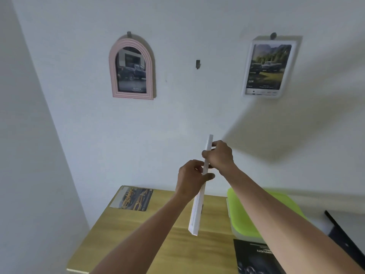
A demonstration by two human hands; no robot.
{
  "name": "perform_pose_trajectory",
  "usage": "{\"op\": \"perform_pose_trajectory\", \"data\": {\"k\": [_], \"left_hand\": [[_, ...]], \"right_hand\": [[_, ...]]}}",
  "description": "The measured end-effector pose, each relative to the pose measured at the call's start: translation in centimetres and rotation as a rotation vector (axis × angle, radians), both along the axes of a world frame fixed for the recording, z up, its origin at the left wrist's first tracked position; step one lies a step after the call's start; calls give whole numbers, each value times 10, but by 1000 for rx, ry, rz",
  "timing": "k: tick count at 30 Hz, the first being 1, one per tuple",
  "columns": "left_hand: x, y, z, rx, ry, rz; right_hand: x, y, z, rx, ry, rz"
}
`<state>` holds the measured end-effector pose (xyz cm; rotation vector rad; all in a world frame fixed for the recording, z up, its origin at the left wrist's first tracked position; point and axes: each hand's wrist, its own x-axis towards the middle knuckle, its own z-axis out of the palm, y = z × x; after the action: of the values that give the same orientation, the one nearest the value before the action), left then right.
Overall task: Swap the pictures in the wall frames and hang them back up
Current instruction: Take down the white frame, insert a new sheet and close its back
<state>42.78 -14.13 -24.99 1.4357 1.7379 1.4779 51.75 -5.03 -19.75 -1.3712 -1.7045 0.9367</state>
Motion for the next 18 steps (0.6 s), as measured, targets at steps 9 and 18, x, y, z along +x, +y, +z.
{"op": "perform_pose_trajectory", "data": {"k": [9,18], "left_hand": [[-15,25,22,125,165,218],[-86,47,90,52,62,106]], "right_hand": [[73,13,27,38,476,88],[88,48,67,96,681,90]]}}
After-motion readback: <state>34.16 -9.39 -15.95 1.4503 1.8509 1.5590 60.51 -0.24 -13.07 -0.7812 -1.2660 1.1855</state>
